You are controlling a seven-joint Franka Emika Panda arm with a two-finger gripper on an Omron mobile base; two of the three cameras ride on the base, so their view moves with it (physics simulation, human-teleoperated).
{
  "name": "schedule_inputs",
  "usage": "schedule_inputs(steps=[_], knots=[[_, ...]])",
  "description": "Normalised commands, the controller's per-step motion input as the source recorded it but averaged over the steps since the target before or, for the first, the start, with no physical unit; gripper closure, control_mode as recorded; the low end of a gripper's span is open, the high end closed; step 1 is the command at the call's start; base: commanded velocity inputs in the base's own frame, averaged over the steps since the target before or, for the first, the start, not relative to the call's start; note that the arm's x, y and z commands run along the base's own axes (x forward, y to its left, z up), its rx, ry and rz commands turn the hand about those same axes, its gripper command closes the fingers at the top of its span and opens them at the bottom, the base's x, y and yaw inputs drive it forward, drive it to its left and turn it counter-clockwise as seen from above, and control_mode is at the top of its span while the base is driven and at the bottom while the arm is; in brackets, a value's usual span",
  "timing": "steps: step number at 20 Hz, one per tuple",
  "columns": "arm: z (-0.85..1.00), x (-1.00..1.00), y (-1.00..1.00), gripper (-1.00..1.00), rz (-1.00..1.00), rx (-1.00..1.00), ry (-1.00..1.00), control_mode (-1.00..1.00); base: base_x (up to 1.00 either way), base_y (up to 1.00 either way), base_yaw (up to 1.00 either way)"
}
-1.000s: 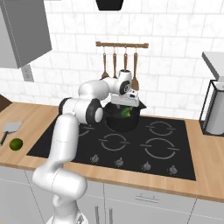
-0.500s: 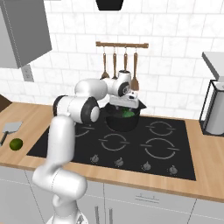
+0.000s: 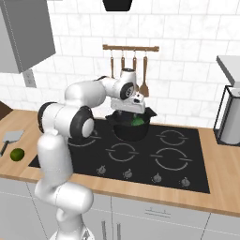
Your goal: Put the broccoli and lime in the pot. Retrieve the spatula and lightly stir the vegetables in the pot.
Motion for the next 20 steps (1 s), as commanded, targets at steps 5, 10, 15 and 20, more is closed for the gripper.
schedule_inputs(steps=[5,10,15,20], knots=[[0.69,-0.88,0.27,-1.00,-0.02,0.00,0.03,-1.00,0.00,0.00,0.00],[0.25,-0.99,0.43,-1.00,0.00,0.00,0.01,-1.00,0.00,0.00,0.00],[0.04,-1.00,0.56,-1.00,0.00,0.00,0.00,-1.00,0.00,0.00,0.00],[0.00,-1.00,0.91,-1.00,0.00,0.00,0.00,-1.00,0.00,0.00,0.00]])
